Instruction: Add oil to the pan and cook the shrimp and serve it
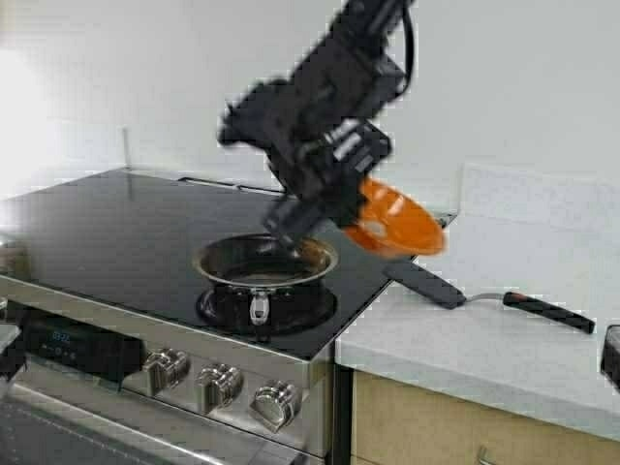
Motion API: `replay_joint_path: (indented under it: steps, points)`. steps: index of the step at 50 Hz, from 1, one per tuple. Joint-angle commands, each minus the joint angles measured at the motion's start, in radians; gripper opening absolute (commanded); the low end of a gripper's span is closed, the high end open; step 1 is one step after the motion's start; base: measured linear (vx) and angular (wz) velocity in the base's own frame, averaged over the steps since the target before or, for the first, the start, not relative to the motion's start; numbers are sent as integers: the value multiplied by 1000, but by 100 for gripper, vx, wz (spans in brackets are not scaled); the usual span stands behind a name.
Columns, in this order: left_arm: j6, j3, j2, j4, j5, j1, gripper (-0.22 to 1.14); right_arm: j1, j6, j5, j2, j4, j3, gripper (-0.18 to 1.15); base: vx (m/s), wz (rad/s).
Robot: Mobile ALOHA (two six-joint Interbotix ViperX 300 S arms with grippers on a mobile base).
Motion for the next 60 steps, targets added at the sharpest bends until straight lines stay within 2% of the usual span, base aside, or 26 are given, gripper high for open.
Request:
replay_joint_path:
  steps: [1,19,28,39,52,60]
  points:
    - [-2,-15,5,0,-5,2,3,-11,-2,-95,-57,-11,-92,3,0,0]
    - [-2,-17,5,0,-5,2,3,-137,6,-416,-28,-8,-302,3,0,0]
    - [-2,-17,5,0,-5,2,3,-227,25,-658,-18,38,-360,3,0,0]
    - [0,-17,5,0,-5,2,3,-365,3,-1051,-6,210,-357,3,0,0]
    - [0,-15,5,0,-5,2,3,-503,9,-1434,31,362,-273,3,0,0]
    - [0,-14,5,0,-5,2,3,-580,8,-1744,110,526,-230,3,0,0]
